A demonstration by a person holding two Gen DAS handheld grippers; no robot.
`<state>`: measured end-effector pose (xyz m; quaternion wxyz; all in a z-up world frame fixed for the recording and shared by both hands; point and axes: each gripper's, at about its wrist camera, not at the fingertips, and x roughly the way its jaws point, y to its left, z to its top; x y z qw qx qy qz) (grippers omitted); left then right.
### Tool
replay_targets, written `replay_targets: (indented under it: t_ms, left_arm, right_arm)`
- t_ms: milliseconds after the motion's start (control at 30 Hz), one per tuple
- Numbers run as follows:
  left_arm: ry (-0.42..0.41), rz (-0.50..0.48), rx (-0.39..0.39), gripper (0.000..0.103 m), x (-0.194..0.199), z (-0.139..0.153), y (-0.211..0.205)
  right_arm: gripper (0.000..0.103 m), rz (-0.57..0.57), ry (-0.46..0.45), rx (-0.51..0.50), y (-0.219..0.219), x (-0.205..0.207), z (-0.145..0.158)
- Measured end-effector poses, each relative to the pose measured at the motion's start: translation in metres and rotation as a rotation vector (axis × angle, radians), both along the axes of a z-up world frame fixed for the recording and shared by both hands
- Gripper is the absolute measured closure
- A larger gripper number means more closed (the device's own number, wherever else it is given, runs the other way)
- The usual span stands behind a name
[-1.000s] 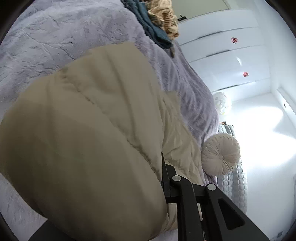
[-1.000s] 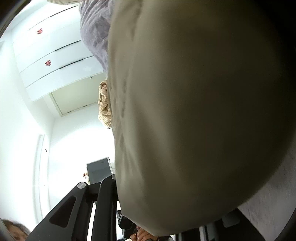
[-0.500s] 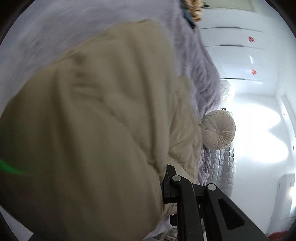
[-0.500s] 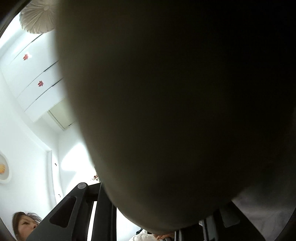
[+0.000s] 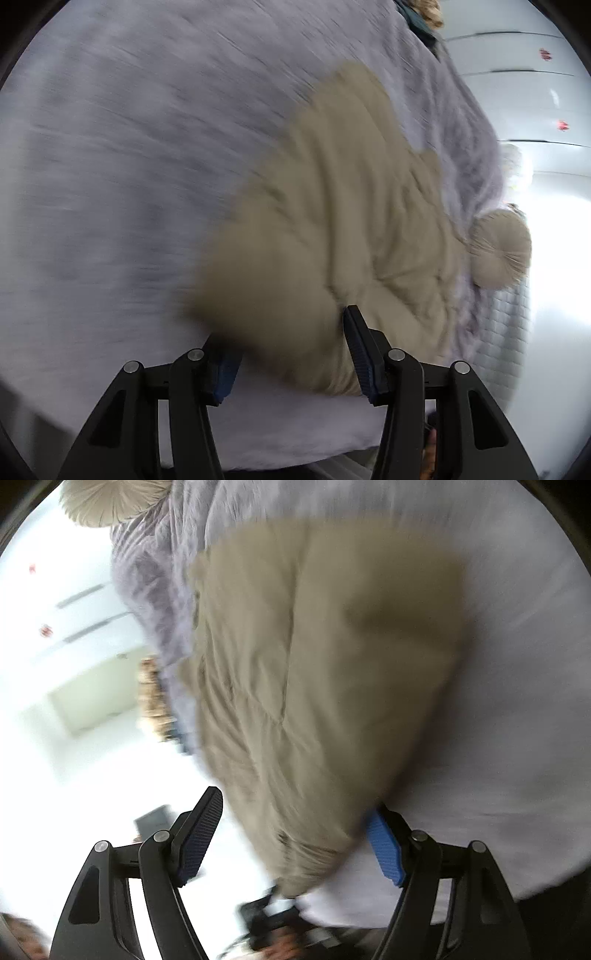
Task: Fold large clothes
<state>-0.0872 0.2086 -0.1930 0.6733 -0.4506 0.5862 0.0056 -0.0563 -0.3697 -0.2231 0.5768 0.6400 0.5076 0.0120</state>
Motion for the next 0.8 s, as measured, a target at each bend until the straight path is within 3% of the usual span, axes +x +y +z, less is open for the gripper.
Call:
replay_targets:
  t_ms: [100,167,200,233,333,367,533,633,700,800]
  left_arm:
    - [0.006,0.048,0.132,0.050,-0.014,0.028,0.028]
    - [-0.034,0.064,0.183,0.050,-0.015,0.044,0.040]
    - [-0.057,0.053,0.204,0.050,-0.015,0.049,0.045]
    - [-0.088,0.019,0.226,0.050,-0.009,0.058,0.042]
    - [-0.114,-0.075,0.251,0.050,0.012,0.060,0.022]
    - [-0.109,-0.106,0.259,0.050,0.020,0.055,0.011]
    - [-0.008,-0.198,0.379,0.050,0.033,0.021,-0.009]
    - [0.059,-0.165,0.377,0.050,0.033,0.006,-0.001]
    - [0.064,-0.157,0.379,0.050,0.032,0.012,0.005]
    - [0.048,-0.204,0.446,0.050,0.034,0.027,0.005]
  right_arm:
    - [0.025,0.038,0.086,-0.273,-0.016,-0.004,0.035]
    - [0.044,0.036,0.095,-0.398,-0.027,0.000,0.059]
    - [0.068,0.042,0.090,-0.439,-0.036,0.002,0.066]
    - [0.077,0.051,0.081,-0.465,-0.051,0.001,0.071]
    - [0.079,0.143,0.002,-0.525,-0.024,0.063,0.098]
    - [0.079,0.184,-0.010,-0.537,-0.016,0.063,0.108]
    - [0.079,0.396,0.040,-0.678,0.025,0.078,0.087]
    - [0.079,0.403,0.111,-0.659,0.020,0.065,0.069]
    - [0.079,0.381,0.131,-0.634,0.015,0.063,0.067]
    - [0.079,0.392,0.140,-0.639,0.010,0.058,0.066]
